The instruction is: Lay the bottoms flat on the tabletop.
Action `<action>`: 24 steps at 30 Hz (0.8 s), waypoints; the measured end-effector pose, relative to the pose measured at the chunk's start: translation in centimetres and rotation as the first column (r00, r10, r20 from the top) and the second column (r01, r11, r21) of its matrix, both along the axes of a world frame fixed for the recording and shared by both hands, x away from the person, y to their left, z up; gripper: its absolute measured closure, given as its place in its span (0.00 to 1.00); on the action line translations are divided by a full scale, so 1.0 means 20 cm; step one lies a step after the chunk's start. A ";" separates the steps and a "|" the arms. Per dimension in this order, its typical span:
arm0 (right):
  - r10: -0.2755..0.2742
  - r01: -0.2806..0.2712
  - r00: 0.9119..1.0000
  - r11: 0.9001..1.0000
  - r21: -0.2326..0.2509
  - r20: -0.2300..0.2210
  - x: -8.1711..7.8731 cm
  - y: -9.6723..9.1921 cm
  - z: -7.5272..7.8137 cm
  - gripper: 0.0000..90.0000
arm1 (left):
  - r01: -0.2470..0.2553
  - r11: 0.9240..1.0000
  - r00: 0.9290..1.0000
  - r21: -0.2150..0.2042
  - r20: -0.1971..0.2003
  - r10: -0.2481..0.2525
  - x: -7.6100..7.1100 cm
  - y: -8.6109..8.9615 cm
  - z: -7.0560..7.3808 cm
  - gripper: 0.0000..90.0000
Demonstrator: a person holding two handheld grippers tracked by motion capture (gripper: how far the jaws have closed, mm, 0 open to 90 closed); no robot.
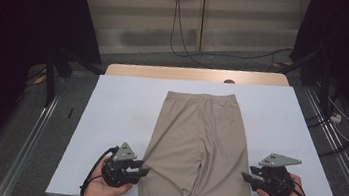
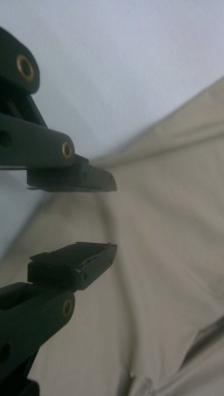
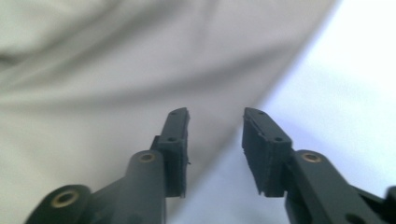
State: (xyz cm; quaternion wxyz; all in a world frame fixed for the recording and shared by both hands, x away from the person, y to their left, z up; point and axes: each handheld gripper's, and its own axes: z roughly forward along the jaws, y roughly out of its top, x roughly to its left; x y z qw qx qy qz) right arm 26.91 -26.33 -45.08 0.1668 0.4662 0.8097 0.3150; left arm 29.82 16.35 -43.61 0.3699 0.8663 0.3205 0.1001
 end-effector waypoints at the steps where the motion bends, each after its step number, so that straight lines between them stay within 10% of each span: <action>1: 0.005 -0.005 1.000 1.000 0.007 0.001 0.00 0.00 -0.01 0.67 | 0.008 1.000 1.000 -0.001 0.005 -0.008 -0.01 -0.01 0.00 0.70; 5: 0.064 -0.064 0.998 0.998 0.001 -0.002 -0.01 0.03 -0.01 1.00 | 0.051 0.999 0.999 0.012 0.019 -0.051 -0.03 -0.05 0.00 0.72; 18: 0.005 -0.005 1.000 1.000 -0.003 0.001 -0.04 -0.14 0.01 1.00 | 0.200 0.979 0.980 0.044 0.011 -0.201 -0.13 -0.14 -0.04 0.80; 24: 0.013 -0.015 0.999 0.999 0.035 0.049 -0.06 -0.08 0.03 0.76 | 0.262 0.962 0.965 0.083 0.012 -0.264 -0.19 -0.21 -0.07 0.85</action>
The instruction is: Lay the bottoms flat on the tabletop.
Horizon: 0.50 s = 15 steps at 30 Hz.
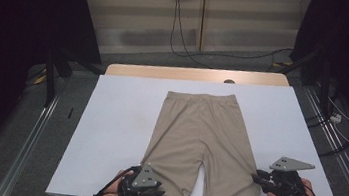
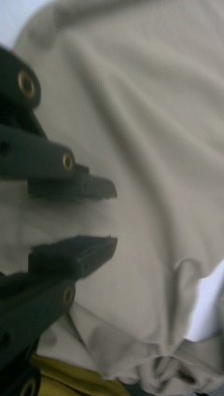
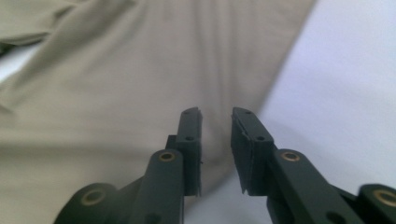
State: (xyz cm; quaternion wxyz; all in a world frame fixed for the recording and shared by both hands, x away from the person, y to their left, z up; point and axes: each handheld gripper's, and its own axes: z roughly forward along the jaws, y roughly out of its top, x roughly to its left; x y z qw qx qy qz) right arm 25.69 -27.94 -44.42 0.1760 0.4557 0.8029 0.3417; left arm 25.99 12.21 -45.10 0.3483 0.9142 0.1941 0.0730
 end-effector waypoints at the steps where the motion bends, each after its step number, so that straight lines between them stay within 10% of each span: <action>1: -0.002 0.002 1.000 1.000 -0.001 0.007 0.00 0.02 0.00 0.73 | 0.009 1.000 1.000 -0.001 -0.011 -0.009 0.00 -0.01 0.00 0.97; 11: 0.014 -0.017 0.998 0.998 0.061 0.054 -0.02 0.06 0.02 0.62 | -0.019 0.998 0.998 -0.066 -0.058 0.015 -0.01 0.02 0.03 1.00; 15: 0.001 -0.009 0.997 0.994 0.107 0.079 -0.03 0.06 0.03 0.53 | -0.067 0.991 0.998 -0.113 -0.009 0.066 0.03 0.06 0.07 0.75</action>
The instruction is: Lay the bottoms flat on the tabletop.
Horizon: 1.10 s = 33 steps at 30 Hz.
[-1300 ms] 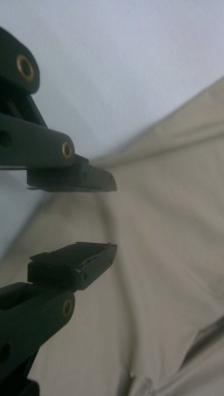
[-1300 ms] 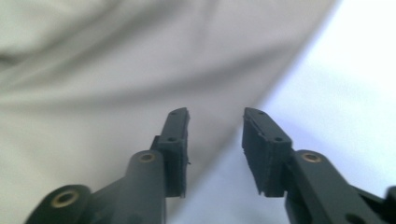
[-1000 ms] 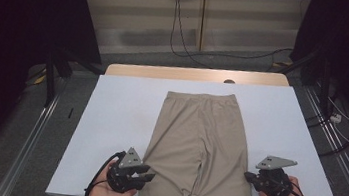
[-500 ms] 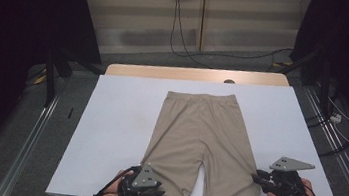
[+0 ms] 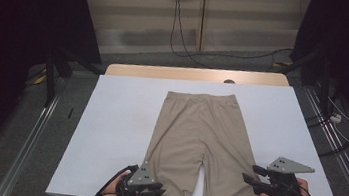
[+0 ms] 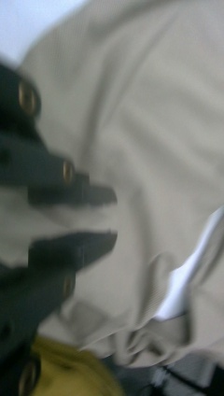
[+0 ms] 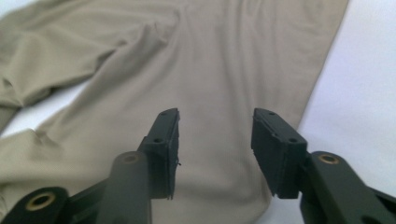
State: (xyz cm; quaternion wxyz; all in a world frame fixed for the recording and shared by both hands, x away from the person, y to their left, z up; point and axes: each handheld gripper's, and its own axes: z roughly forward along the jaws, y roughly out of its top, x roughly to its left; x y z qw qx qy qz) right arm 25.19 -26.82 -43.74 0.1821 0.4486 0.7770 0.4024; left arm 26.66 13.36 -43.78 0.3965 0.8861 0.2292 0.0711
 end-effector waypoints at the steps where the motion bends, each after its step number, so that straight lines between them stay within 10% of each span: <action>1: -0.003 0.003 1.000 1.000 0.012 0.006 0.00 0.00 0.00 0.51 | -0.034 0.999 0.999 -0.018 0.010 0.034 0.02 0.02 0.01 0.70; 14: -0.066 0.057 0.994 0.993 0.100 0.087 0.01 -0.03 0.04 0.17 | -0.298 0.948 0.942 -0.117 0.122 0.311 0.21 0.22 0.02 0.09; 18: -0.063 0.052 0.993 0.993 0.105 0.103 0.02 -0.04 0.05 0.05 | -0.343 0.926 0.921 -0.161 0.136 0.365 0.24 0.28 0.02 0.07; 23: -0.090 0.078 0.988 0.992 0.101 0.122 0.06 -0.05 0.04 0.07 | -0.342 0.913 0.918 -0.222 0.129 0.376 0.26 0.38 0.03 0.07; 27: -0.126 0.110 0.982 0.987 0.116 0.141 0.08 -0.07 0.03 0.07 | -0.396 0.884 0.890 -0.247 0.135 0.436 0.27 0.43 0.03 0.07; 33: -0.152 0.132 0.973 0.984 0.123 0.176 0.05 -0.10 0.04 0.06 | -0.408 0.874 0.887 -0.265 0.113 0.448 0.24 0.48 0.04 0.07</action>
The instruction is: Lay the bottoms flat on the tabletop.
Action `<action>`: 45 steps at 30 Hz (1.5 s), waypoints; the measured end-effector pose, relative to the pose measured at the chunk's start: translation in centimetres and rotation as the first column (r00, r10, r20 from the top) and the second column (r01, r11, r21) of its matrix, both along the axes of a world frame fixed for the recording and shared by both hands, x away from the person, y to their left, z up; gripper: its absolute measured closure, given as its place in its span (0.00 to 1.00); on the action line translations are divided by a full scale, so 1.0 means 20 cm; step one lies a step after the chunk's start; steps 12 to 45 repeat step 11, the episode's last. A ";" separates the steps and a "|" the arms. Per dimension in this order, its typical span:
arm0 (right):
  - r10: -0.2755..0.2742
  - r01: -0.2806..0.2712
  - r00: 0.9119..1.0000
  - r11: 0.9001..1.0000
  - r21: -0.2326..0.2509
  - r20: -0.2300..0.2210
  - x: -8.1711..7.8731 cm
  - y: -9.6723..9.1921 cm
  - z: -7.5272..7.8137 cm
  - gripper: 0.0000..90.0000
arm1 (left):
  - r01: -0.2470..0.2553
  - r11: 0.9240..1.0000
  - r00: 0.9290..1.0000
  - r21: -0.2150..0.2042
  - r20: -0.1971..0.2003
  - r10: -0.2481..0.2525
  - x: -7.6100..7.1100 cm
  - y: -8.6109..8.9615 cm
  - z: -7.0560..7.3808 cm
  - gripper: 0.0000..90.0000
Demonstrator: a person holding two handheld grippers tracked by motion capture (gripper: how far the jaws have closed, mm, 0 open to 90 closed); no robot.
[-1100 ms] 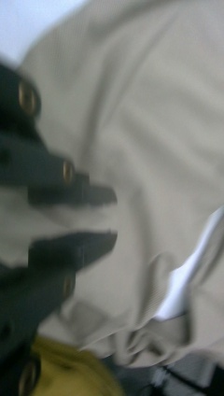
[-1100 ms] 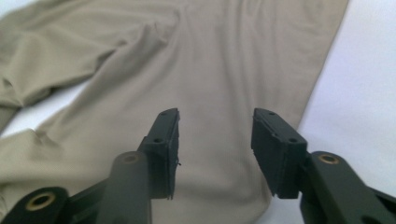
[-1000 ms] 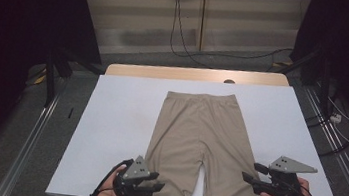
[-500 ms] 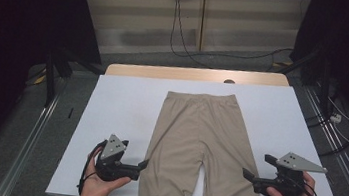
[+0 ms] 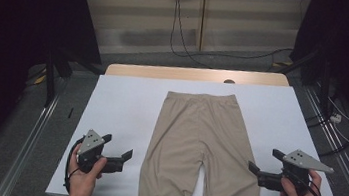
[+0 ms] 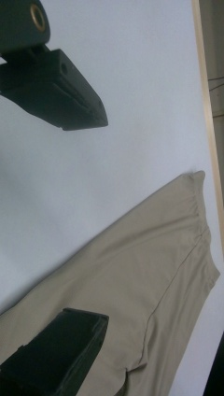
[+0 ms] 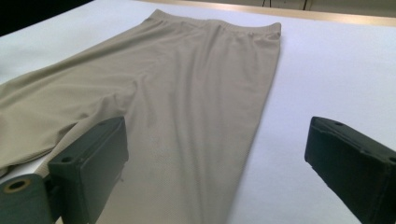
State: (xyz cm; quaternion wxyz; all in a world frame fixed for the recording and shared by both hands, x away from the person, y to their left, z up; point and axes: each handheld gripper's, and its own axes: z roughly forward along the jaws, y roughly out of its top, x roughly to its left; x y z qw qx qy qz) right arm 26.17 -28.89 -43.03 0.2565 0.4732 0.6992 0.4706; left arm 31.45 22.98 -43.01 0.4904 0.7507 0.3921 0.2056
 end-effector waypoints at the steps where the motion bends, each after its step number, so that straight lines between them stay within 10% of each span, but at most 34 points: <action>1: -0.002 0.002 1.000 1.000 0.003 0.009 -0.01 0.00 0.00 0.06 | 0.003 1.000 1.000 0.002 0.001 -0.003 -0.01 0.00 0.00 0.07; 45: -0.005 0.005 1.000 1.000 -0.002 0.003 0.02 -0.01 -0.01 0.06 | 0.026 0.999 1.000 0.033 -0.001 -0.026 -0.01 -0.05 0.00 0.07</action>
